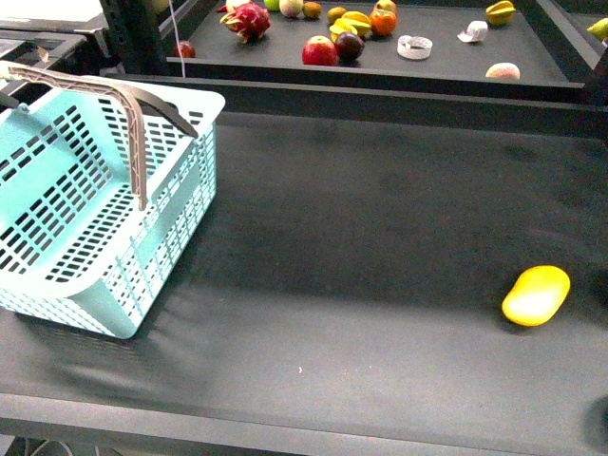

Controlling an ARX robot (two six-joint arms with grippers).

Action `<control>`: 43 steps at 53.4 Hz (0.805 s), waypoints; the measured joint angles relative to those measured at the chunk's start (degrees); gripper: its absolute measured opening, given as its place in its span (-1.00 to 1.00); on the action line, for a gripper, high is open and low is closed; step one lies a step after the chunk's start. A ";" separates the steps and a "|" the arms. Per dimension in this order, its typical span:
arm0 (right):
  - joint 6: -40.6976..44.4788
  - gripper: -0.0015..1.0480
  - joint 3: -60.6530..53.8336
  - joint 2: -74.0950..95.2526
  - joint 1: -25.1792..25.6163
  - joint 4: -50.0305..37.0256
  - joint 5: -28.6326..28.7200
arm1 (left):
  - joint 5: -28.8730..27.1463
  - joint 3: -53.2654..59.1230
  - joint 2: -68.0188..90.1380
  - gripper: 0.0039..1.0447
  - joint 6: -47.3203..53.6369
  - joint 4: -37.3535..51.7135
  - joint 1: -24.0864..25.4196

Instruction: Pick mango with right arm and hold basket with left

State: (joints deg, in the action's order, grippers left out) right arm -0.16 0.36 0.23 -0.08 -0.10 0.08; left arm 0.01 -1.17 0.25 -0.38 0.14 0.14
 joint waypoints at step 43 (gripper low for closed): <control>0.00 0.84 0.00 0.00 0.00 0.00 -0.02 | -35.04 -1.40 66.90 0.85 -22.84 58.99 -11.91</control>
State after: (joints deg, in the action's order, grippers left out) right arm -0.16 0.36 0.23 -0.08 -0.10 0.05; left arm -35.03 -2.57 67.16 -23.22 59.13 -11.77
